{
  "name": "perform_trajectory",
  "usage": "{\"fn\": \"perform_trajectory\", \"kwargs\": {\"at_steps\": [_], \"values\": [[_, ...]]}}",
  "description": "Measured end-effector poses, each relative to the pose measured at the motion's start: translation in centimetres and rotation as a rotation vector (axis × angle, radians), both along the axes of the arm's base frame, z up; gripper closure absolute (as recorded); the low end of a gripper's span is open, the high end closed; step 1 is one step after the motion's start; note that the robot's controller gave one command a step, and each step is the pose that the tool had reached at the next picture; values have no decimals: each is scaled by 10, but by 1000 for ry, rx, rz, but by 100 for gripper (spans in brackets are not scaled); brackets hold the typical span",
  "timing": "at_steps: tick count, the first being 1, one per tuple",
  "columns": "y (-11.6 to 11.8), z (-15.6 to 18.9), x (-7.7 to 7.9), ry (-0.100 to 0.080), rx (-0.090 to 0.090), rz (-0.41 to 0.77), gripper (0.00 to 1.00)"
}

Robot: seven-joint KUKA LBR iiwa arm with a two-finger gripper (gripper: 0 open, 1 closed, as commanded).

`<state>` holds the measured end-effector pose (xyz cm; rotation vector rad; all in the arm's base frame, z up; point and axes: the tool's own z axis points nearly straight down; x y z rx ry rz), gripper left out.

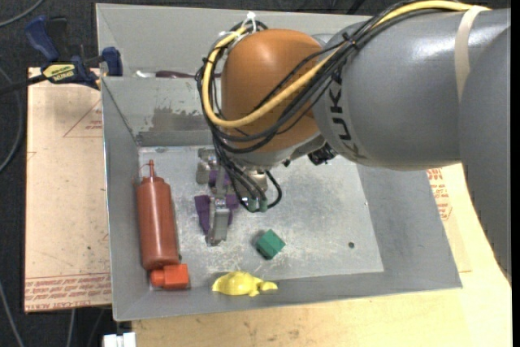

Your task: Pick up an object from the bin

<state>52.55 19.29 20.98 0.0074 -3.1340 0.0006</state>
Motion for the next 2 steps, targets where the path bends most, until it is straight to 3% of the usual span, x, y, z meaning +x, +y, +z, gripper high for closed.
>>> {"fn": "perform_trajectory", "kwargs": {"at_steps": [1,2], "values": [[-1,5,2,-8,2,-4,0],[-22,-55,8,-10,3,40,0]]}}
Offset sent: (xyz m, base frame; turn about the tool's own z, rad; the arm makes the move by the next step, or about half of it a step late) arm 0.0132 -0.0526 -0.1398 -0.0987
